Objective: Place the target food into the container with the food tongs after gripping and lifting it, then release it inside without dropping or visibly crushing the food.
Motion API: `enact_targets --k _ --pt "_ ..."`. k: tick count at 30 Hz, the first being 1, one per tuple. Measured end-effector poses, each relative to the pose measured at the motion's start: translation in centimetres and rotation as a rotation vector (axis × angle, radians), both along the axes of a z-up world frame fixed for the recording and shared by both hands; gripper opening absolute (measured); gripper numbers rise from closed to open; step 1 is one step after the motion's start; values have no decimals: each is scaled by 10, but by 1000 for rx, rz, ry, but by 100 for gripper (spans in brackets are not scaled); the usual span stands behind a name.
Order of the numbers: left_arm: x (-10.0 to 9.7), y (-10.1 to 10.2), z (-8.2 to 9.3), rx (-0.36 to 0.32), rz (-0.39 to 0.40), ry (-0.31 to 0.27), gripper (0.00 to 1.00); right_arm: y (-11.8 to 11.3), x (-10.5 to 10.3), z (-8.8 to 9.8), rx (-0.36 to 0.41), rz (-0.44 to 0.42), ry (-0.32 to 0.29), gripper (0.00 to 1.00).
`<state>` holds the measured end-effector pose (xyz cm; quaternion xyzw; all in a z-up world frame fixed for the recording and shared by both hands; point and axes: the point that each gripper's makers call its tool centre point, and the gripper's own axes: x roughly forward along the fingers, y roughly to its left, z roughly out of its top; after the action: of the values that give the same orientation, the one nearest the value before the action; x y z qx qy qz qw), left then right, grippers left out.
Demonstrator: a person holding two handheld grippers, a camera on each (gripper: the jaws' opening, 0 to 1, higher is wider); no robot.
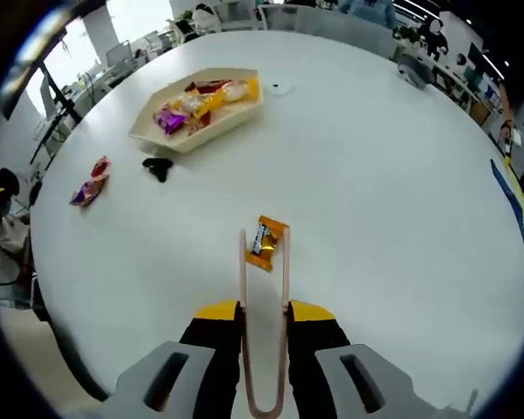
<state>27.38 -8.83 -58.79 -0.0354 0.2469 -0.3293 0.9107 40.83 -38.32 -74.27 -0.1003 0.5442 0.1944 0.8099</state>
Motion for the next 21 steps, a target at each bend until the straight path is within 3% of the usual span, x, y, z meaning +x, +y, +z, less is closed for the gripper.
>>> enact_targets --k 11,21 --pt "-1 2 0 0 12 2 82 4 0 -5 -1 -31 27 19" --pt "-2 3 -1 1 13 5 82 2 2 -6 -11 -31 8 17"
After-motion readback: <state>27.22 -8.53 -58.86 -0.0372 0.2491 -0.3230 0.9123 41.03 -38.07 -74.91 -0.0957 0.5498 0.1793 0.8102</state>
